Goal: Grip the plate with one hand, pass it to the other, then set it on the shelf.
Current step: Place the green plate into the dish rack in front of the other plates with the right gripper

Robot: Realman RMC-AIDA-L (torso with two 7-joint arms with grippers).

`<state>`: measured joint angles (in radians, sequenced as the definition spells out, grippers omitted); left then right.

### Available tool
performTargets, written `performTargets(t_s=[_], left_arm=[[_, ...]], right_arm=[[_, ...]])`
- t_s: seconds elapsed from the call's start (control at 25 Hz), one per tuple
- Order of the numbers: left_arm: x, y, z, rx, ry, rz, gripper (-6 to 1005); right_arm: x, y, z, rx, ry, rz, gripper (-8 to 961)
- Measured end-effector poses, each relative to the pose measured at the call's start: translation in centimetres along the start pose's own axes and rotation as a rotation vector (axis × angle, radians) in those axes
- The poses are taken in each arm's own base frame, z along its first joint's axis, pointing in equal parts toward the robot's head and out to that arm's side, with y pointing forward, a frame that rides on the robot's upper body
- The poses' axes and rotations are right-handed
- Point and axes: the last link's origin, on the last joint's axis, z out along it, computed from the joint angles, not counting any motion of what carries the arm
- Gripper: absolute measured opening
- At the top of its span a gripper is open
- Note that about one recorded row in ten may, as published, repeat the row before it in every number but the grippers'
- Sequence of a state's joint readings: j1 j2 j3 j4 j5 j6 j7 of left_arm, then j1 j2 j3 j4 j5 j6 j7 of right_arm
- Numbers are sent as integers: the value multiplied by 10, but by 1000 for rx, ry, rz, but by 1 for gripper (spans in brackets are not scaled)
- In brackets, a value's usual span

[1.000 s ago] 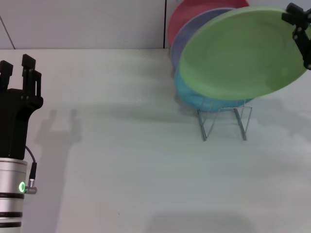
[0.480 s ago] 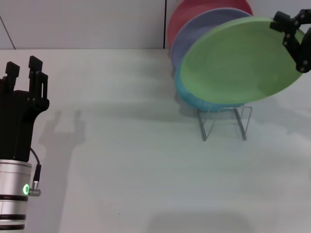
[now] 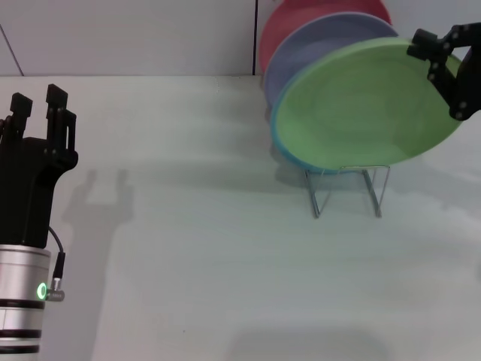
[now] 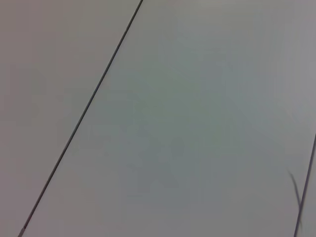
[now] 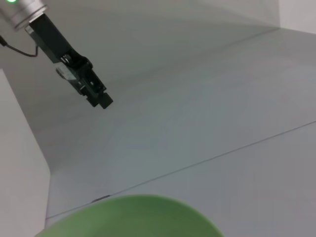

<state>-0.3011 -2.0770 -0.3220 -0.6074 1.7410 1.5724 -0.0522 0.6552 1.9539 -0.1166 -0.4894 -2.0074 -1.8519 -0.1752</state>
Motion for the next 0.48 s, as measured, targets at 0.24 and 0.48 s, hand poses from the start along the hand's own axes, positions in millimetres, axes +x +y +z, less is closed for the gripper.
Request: performTargets(t_s=[0.24,0.48], left_arm=[[-1,0,1,-2,-9,-1,514],[-1,0,2,-1,-8,-4,514]], right_arm=[[0,4,-1,-17,8,7,22],[2,7,0,-26,21,15,23]])
